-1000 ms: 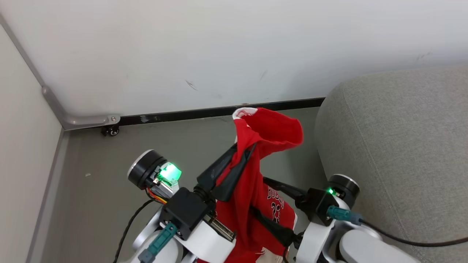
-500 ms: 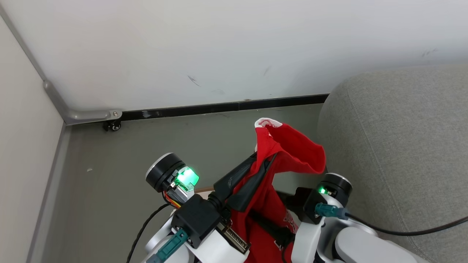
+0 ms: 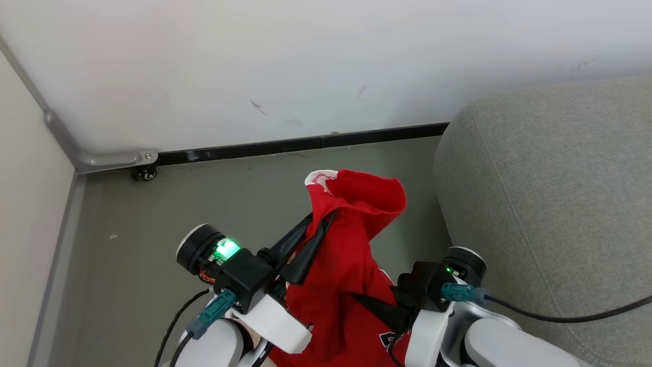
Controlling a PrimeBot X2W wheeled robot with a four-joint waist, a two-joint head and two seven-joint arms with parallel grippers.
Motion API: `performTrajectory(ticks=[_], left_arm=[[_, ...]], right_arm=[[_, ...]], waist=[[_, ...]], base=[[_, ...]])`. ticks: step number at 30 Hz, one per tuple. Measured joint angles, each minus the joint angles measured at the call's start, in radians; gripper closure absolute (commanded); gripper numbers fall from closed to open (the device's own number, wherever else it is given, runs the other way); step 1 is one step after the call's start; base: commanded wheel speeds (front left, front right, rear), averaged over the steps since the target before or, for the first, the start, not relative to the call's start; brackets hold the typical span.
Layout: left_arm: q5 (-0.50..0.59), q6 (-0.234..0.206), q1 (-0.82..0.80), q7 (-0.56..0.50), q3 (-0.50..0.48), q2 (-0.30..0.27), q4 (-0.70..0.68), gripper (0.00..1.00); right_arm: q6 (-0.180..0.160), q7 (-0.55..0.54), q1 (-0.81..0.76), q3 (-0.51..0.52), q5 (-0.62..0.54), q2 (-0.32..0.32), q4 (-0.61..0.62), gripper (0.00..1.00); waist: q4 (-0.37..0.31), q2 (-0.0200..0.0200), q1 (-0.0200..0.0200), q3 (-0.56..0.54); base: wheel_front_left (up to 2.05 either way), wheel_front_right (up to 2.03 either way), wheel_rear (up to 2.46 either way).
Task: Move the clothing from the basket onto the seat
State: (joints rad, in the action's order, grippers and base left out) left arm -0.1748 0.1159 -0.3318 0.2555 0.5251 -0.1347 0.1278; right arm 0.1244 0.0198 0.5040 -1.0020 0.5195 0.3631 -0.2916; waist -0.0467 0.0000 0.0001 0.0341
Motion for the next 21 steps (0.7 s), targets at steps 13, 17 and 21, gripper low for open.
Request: performTrajectory(ticks=[13, 17, 21], left_arm=[[-0.078, -0.001, 0.023, -0.01, -0.068, -0.006, 0.169, 0.0], [-0.096, -0.002, 0.024, -0.01, -0.083, -0.006, 0.194, 0.0], [-0.105, -0.003, 0.025, -0.01, -0.097, -0.012, 0.211, 0.0]], right_arm=[[0.0, 0.084, -0.012, 0.114, 0.06, 0.016, -0.001, 1.0], [0.0, 0.101, -0.017, 0.152, 0.063, 0.026, -0.009, 1.0], [0.0, 0.119, -0.037, 0.19, 0.064, 0.038, -0.023, 1.0]], waist=[[-0.046, 0.0, 0.0, 0.006], [-0.054, 0.0, 0.0, 0.006], [-0.06, 0.0, 0.0, 0.003]], base=[[0.0, 0.0, 0.0], [0.0, 0.0, 0.0], [0.0, 0.0, 0.0]])
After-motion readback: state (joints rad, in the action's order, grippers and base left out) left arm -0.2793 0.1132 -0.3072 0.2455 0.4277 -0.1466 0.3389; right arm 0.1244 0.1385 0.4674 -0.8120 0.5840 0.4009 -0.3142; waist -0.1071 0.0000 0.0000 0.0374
